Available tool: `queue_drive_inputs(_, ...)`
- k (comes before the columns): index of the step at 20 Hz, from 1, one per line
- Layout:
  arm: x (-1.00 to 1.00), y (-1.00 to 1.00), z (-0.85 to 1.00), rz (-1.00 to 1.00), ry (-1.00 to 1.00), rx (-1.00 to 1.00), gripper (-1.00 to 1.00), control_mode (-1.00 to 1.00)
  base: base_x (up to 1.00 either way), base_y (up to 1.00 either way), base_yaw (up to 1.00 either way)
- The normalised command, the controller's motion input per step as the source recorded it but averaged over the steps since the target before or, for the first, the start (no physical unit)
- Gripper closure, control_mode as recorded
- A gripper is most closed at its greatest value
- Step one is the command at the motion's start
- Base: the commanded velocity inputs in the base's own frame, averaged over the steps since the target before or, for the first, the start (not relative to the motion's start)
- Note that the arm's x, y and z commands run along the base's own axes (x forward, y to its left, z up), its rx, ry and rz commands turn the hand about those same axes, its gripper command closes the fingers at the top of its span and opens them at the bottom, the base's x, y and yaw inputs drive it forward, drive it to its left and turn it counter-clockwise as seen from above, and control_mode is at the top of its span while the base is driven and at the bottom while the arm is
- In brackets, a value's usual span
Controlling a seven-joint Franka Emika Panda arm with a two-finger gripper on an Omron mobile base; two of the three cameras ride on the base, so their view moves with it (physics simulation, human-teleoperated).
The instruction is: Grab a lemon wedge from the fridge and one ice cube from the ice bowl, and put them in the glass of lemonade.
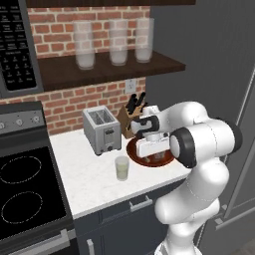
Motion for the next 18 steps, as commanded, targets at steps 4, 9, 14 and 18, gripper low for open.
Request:
queue_drive_inputs(4,0.06,0.0,-0.21,-0.03,0.0,0.0,-1.0,-1.0,0.0,0.0,0.0)
queue_drive_inputs(9,0.09,0.0,0.0,-0.01,-0.02,0.0,-1.0,-1.0,0.0,0.0,0.0)
queue_drive_inputs(14,0.21,0.0,-0.01,-0.02,-0.03,0.0,-1.0,-1.0,0.0,0.0,0.0)
queue_drive_inputs(18,0.17,0.0,-0.13,-0.02,-0.06,0.0,-1.0,-1.0,0.0,0.0,0.0)
